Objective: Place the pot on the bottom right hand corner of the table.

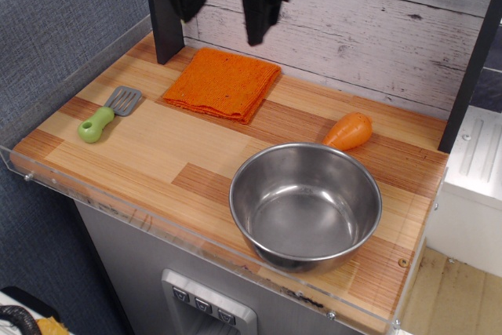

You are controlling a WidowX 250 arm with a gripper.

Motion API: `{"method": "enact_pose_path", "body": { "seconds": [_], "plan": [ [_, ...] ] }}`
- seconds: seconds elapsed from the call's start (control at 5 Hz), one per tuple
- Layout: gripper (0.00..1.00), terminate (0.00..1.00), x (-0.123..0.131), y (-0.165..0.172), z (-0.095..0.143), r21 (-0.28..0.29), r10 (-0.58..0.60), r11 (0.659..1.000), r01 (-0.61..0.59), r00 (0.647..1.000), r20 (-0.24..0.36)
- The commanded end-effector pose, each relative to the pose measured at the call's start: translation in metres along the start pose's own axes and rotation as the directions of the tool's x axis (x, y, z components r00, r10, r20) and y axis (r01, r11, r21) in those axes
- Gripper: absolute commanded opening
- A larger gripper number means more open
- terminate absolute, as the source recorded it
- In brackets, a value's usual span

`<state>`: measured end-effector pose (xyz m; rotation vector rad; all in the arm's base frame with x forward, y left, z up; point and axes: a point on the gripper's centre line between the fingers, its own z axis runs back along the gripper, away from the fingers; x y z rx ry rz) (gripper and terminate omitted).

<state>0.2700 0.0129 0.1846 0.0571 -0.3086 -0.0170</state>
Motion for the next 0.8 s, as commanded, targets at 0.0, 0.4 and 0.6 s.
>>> {"method": "enact_pose_path", "body": {
  "seconds": [0.0,0.4,0.6],
  "plan": [
    [1.00,0.00,-0.0090,0.0070,0.0049,-0.070,0.012,0.997,-0.019,0.995,-0.099],
    [1.00,0.00,-0.0027,0.0026,0.0034,-0.087,-0.060,0.995,0.049,0.991,-0.123],
    [1.00,1.00,-0.0027,0.0026,0.0034,-0.087,-0.060,0.995,0.049,0.991,-0.123]
  ]
}}
